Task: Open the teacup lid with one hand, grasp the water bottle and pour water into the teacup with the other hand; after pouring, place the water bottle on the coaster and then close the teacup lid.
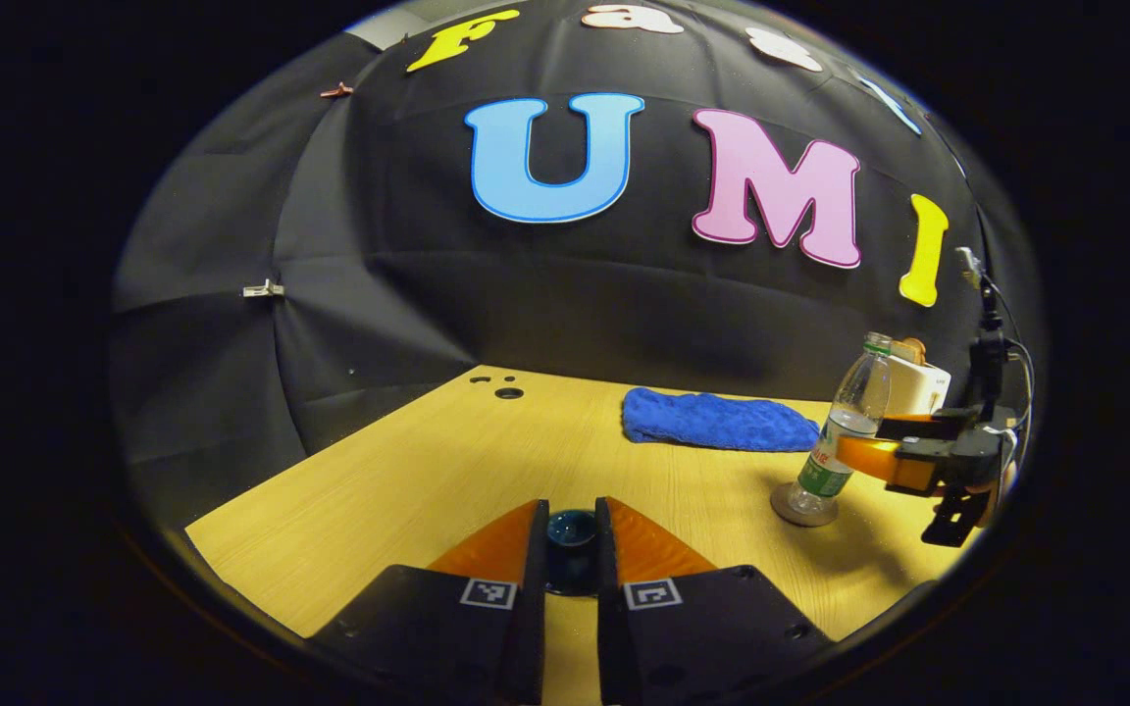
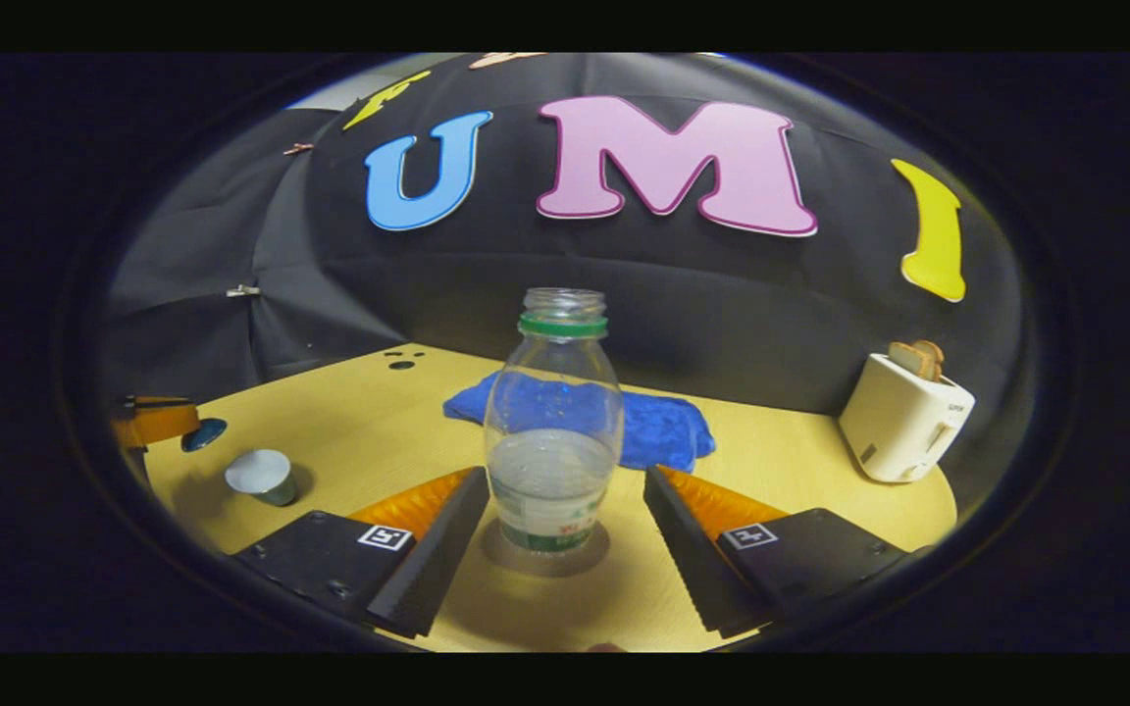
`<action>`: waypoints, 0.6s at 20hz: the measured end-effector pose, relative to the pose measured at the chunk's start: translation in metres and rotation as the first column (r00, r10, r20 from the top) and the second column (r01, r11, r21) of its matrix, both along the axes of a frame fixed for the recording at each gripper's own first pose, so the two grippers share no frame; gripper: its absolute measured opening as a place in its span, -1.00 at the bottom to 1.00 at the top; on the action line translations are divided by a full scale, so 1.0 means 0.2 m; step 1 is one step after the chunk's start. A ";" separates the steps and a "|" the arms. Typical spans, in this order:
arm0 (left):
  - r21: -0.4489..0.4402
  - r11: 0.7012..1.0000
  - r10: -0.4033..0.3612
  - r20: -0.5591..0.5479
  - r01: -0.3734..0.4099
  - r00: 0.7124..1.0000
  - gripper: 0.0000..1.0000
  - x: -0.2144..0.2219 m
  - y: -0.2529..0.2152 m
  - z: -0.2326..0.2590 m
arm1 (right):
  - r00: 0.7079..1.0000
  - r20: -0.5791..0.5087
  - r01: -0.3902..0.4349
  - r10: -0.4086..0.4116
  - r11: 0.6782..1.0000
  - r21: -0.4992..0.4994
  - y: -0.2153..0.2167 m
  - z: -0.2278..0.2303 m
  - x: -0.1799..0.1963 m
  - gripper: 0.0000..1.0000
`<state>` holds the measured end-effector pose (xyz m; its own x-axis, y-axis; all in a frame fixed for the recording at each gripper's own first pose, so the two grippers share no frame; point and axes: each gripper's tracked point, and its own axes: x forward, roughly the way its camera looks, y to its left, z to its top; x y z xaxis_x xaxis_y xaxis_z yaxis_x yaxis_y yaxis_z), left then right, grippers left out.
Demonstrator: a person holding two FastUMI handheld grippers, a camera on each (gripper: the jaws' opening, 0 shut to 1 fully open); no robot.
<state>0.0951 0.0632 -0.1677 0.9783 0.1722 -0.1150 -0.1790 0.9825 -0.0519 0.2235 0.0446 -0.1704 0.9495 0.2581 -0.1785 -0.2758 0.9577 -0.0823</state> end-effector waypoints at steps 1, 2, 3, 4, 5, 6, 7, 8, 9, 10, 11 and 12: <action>0.003 1.000 -0.006 0.000 0.006 1.000 -0.48 0.02 -0.01 -0.01 | 1.000 -0.006 0.006 -0.006 1.000 -0.002 -0.02 -0.01 -0.04 0.96; 0.009 1.000 -0.012 0.001 0.012 1.000 -0.55 0.04 -0.02 -0.01 | 1.000 -0.011 0.009 -0.009 1.000 -0.005 -0.03 -0.02 -0.09 0.96; 0.017 1.000 -0.019 0.002 0.019 1.000 -0.49 0.05 -0.03 -0.01 | 1.000 -0.015 0.016 -0.017 1.000 -0.012 -0.05 -0.02 -0.13 0.96; 0.023 0.999 -0.025 0.004 0.024 1.000 -0.49 0.06 -0.04 -0.02 | 1.000 -0.007 0.026 -0.027 0.999 -0.028 -0.08 -0.02 -0.16 0.96; 0.026 0.999 -0.034 0.007 0.034 0.999 -0.55 0.08 -0.05 -0.02 | 0.999 0.004 0.037 -0.037 0.998 -0.041 -0.10 -0.01 -0.18 0.96; 0.030 0.999 -0.041 0.009 0.041 0.999 -0.49 0.10 -0.07 -0.02 | 0.999 0.010 0.045 -0.045 0.998 -0.050 -0.12 -0.01 -0.22 0.96; 0.035 0.998 -0.048 0.009 0.048 0.999 -0.49 0.12 -0.08 -0.03 | 0.999 0.011 0.051 -0.050 0.997 -0.053 -0.13 0.00 -0.25 0.96; 0.042 0.998 -0.056 0.011 0.055 0.998 -0.49 0.14 -0.09 -0.04 | 0.999 0.009 0.054 -0.053 0.997 -0.055 -0.13 0.00 -0.27 0.96; 0.052 0.997 -0.063 0.010 0.063 0.998 -0.48 0.15 -0.10 -0.05 | 0.998 0.006 0.059 -0.059 0.997 -0.057 -0.14 0.00 -0.29 0.96; 0.061 0.996 -0.069 0.009 0.068 0.998 -0.50 0.16 -0.11 -0.06 | 0.998 0.002 0.063 -0.063 0.997 -0.051 -0.14 0.00 -0.31 0.96; 0.072 0.995 -0.074 0.006 0.073 0.997 -0.48 0.16 -0.11 -0.07 | 0.998 -0.003 0.066 -0.066 0.997 -0.040 -0.14 -0.01 -0.32 0.96; 0.081 0.994 -0.078 0.000 0.077 0.997 -0.48 0.16 -0.12 -0.09 | 0.998 -0.012 0.067 -0.067 0.997 -0.030 -0.14 -0.01 -0.33 0.96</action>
